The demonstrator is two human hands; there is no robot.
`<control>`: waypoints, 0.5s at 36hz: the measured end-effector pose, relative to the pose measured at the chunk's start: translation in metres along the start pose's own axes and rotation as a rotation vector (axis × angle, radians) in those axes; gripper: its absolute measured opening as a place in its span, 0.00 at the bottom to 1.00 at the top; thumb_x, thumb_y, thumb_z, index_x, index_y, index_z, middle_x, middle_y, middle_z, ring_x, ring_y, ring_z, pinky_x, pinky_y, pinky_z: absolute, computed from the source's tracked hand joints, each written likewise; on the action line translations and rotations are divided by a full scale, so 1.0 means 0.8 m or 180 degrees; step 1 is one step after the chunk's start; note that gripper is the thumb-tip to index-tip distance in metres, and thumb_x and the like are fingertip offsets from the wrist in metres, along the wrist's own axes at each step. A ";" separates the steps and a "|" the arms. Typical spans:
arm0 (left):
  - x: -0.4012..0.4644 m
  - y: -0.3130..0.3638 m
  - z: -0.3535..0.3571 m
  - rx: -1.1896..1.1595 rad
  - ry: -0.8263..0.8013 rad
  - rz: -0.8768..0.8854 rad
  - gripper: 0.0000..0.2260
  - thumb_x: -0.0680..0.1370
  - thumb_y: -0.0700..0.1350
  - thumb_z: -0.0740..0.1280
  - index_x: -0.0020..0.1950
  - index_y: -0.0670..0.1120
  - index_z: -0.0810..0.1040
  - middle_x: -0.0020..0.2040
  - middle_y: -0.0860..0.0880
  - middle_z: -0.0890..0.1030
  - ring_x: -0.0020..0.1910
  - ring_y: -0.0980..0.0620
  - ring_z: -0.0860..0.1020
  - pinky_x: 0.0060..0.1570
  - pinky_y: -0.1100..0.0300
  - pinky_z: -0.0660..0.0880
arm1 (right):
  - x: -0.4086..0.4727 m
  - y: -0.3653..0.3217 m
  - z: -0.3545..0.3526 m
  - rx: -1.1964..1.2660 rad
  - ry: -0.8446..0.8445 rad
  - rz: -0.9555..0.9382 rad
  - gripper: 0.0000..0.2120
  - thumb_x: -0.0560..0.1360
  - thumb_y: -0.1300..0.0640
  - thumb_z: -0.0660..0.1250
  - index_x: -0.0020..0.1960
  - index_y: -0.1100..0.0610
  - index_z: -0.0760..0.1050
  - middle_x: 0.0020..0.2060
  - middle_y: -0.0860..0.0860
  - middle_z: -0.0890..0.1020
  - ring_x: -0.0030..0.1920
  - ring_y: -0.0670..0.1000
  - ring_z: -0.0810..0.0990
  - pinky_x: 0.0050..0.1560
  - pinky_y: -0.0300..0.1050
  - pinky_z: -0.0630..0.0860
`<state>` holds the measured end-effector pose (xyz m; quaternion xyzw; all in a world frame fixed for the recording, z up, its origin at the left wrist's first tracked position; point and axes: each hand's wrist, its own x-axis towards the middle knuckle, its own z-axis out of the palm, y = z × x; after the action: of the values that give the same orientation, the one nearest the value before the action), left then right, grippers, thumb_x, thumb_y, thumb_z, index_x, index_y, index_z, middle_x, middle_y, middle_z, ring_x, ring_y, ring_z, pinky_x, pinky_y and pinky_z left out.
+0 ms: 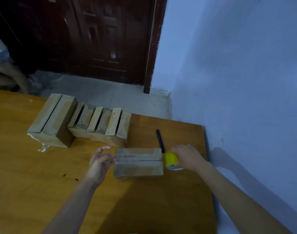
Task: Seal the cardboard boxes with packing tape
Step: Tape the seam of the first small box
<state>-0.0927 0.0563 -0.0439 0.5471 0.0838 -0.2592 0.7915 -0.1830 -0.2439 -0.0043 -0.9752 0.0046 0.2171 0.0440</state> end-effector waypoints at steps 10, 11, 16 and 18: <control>0.002 -0.002 -0.001 -0.0181 0.0041 -0.0004 0.12 0.76 0.27 0.56 0.49 0.42 0.71 0.26 0.46 0.76 0.30 0.51 0.79 0.41 0.58 0.81 | 0.014 -0.011 0.010 -0.0018 -0.0074 0.0033 0.23 0.72 0.51 0.67 0.66 0.48 0.69 0.56 0.51 0.78 0.57 0.53 0.75 0.59 0.48 0.67; 0.002 -0.002 0.000 -0.0157 0.0027 0.0010 0.12 0.76 0.27 0.56 0.49 0.42 0.71 0.25 0.46 0.76 0.29 0.51 0.79 0.41 0.59 0.80 | 0.016 -0.012 0.012 -0.0048 -0.0092 0.0042 0.23 0.73 0.51 0.67 0.66 0.48 0.68 0.56 0.51 0.78 0.57 0.53 0.75 0.59 0.49 0.67; 0.004 0.004 -0.006 0.0158 -0.0074 0.0022 0.11 0.74 0.27 0.60 0.50 0.42 0.71 0.28 0.44 0.78 0.35 0.47 0.82 0.44 0.55 0.80 | 0.019 -0.013 0.020 -0.0166 -0.0084 0.0120 0.23 0.73 0.50 0.68 0.66 0.48 0.67 0.57 0.51 0.77 0.58 0.52 0.74 0.61 0.50 0.67; 0.001 0.014 -0.009 0.0511 -0.0152 0.0026 0.14 0.69 0.33 0.69 0.51 0.43 0.71 0.31 0.41 0.79 0.37 0.44 0.81 0.45 0.53 0.77 | 0.018 -0.014 0.023 -0.0158 -0.0066 0.0148 0.24 0.72 0.50 0.68 0.66 0.48 0.67 0.57 0.50 0.77 0.59 0.52 0.74 0.61 0.50 0.66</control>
<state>-0.0849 0.0655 -0.0376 0.6028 0.0416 -0.2748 0.7479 -0.1774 -0.2313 -0.0262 -0.9733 0.0214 0.2281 0.0149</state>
